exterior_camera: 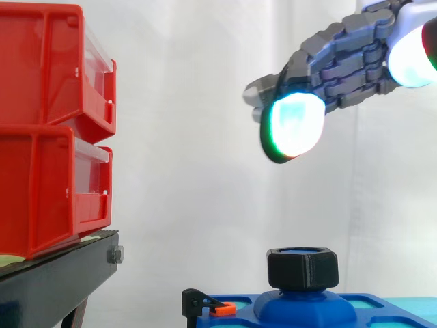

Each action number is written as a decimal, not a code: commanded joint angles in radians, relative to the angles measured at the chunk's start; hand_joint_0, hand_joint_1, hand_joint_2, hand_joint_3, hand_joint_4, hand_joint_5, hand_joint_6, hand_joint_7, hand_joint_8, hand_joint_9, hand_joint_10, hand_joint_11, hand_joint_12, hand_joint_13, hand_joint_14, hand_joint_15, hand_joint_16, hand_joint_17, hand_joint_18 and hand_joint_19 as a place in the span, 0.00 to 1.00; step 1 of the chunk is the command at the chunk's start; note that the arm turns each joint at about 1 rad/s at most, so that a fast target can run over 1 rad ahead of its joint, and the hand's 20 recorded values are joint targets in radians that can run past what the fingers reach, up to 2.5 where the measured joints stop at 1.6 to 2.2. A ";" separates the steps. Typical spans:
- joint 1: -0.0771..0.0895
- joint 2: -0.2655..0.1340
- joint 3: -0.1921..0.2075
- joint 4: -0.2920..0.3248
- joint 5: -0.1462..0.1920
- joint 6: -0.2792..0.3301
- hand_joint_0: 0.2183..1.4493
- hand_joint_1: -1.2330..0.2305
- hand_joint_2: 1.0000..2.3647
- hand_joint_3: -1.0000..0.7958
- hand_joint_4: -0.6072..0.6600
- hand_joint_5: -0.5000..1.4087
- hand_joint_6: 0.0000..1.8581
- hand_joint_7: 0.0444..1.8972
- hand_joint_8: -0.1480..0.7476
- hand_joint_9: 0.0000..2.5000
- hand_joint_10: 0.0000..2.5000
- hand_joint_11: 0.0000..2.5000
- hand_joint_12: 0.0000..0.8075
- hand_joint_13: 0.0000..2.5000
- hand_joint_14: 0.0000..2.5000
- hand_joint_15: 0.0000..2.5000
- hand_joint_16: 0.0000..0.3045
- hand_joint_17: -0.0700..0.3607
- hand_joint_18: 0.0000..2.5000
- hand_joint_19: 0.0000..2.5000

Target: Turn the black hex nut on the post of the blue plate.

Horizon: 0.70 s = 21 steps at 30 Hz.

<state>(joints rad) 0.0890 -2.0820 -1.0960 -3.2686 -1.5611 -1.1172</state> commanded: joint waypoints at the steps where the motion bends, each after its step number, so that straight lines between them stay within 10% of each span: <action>1: 0.000 -0.023 0.001 0.061 -0.017 0.016 0.18 0.47 0.00 0.28 0.59 0.12 0.27 0.39 0.34 0.00 0.00 0.00 0.38 0.00 0.00 0.00 0.15 0.40 0.00 0.00; 9: -0.011 -0.119 0.012 0.110 -0.046 0.045 0.17 0.50 0.00 0.28 0.59 0.12 0.27 0.39 0.34 0.00 0.00 0.00 0.38 0.00 0.00 0.00 0.15 0.40 0.00 0.00; 21: -0.046 -0.153 0.015 0.155 -0.094 0.059 0.17 0.52 0.00 0.28 0.59 0.12 0.27 0.39 0.34 0.00 0.00 0.00 0.38 0.00 0.00 0.00 0.15 0.40 0.00 0.00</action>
<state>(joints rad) 0.0503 -2.2303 -1.0817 -3.1164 -1.6486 -1.0583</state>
